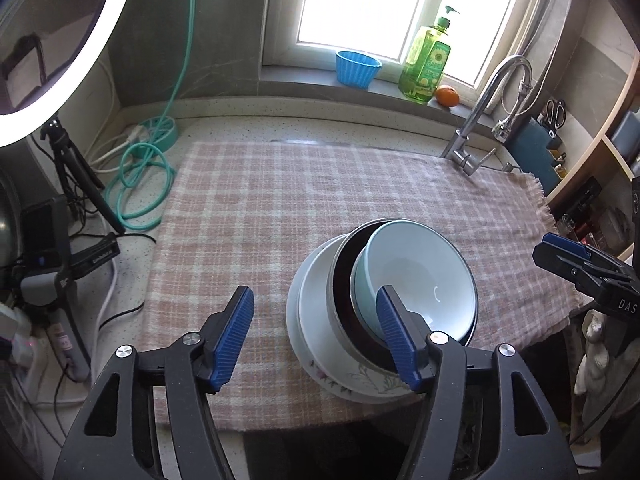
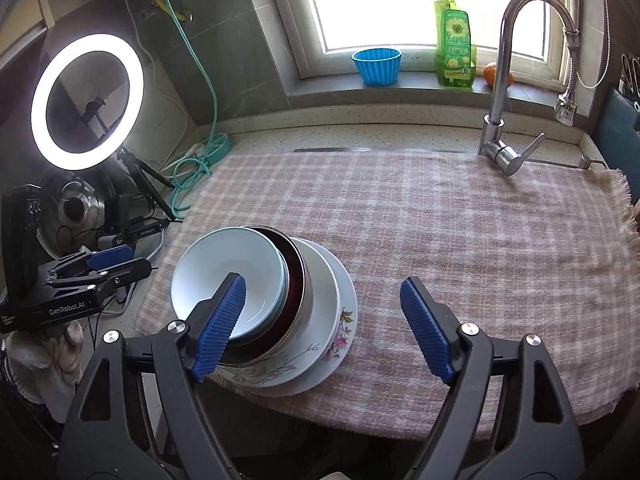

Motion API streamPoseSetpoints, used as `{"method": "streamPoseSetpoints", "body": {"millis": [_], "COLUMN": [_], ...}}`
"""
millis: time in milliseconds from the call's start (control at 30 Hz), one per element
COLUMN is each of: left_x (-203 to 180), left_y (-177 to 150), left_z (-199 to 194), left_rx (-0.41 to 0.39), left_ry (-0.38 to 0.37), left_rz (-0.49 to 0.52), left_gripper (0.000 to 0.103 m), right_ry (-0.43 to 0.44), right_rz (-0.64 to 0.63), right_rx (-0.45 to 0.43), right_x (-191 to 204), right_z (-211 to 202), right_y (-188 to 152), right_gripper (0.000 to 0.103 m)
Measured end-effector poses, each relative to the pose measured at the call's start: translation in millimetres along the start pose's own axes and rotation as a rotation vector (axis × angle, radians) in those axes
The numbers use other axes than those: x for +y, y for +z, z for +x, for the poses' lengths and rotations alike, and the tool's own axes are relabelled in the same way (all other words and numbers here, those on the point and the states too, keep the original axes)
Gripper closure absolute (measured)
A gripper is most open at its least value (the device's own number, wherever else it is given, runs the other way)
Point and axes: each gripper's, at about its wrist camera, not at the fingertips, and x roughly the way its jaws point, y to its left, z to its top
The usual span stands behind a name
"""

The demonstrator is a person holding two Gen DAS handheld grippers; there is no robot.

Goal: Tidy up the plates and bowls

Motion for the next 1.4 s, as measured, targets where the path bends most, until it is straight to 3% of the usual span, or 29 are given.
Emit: {"method": "streamPoseSetpoints", "body": {"millis": [133,267,600,1400], "left_x": [-8,-10,-9,-21], "left_y": [-3,-7,-9,-8], "left_z": [-15,-28,-41,-43], "left_rx": [-0.040,-0.081,-0.127,-0.137], "left_ry": [0.032,0.059,0.060,0.087], "left_rz": [0.011,-0.004,-0.066,-0.014], "left_gripper": [0.027,0.024,0.024,0.023], "right_ry": [0.004,-0.017,-0.032,-0.039], "right_rz": [0.051,0.093,0.141,0.118], "right_rx": [-0.044,-0.090,-0.126,-0.117], "right_x": [-7,-14,-26,-20], "right_z": [-15,-29,-43,-39], "right_y": [-3,-8,-12,-15], "right_gripper": [0.015,0.011,0.010,0.010]}}
